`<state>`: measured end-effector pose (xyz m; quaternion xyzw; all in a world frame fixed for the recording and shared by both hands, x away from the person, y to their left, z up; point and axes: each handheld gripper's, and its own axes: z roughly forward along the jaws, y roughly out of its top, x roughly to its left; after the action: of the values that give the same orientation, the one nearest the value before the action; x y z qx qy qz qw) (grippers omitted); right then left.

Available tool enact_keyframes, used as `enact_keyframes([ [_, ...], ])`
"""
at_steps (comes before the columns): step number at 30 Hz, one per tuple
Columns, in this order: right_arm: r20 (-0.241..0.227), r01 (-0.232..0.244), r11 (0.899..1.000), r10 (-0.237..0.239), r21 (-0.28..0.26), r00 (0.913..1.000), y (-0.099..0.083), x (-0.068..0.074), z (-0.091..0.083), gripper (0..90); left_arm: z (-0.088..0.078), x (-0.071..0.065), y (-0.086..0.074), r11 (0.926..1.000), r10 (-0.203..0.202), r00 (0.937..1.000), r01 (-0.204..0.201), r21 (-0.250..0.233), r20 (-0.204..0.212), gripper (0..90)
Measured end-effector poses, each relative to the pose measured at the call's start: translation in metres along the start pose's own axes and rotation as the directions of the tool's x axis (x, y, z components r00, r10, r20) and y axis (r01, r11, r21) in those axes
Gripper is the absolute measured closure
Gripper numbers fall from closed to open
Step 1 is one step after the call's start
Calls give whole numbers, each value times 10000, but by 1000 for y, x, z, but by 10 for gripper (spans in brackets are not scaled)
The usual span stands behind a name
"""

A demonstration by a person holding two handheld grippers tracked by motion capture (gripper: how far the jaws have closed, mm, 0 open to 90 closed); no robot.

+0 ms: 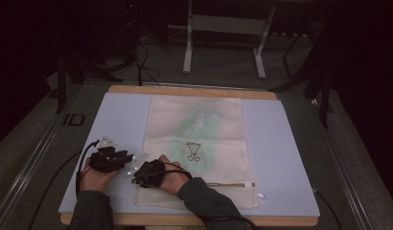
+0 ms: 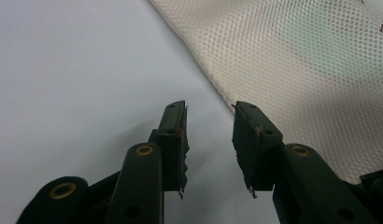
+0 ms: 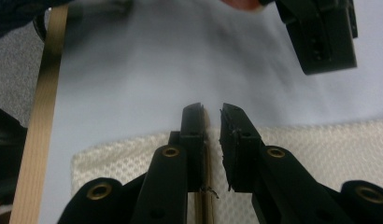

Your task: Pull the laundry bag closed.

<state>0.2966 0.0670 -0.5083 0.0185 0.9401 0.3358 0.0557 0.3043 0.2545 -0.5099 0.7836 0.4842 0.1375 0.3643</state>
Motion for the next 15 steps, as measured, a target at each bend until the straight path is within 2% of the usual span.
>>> enact_keyframes([
  [9, -46, -128, 9997, 129, 204, 9999, 6, 0, 14, 765, 0, 1, -1, 9999, -92, 10000, 92, -42, -35, 645],
  [15, -92, -47, 9989, 51, 469, 9999, 6, 1, 24, 767, -1, 2, -1, 9999, -97, 9999, 96, -39, -61, 645],
])
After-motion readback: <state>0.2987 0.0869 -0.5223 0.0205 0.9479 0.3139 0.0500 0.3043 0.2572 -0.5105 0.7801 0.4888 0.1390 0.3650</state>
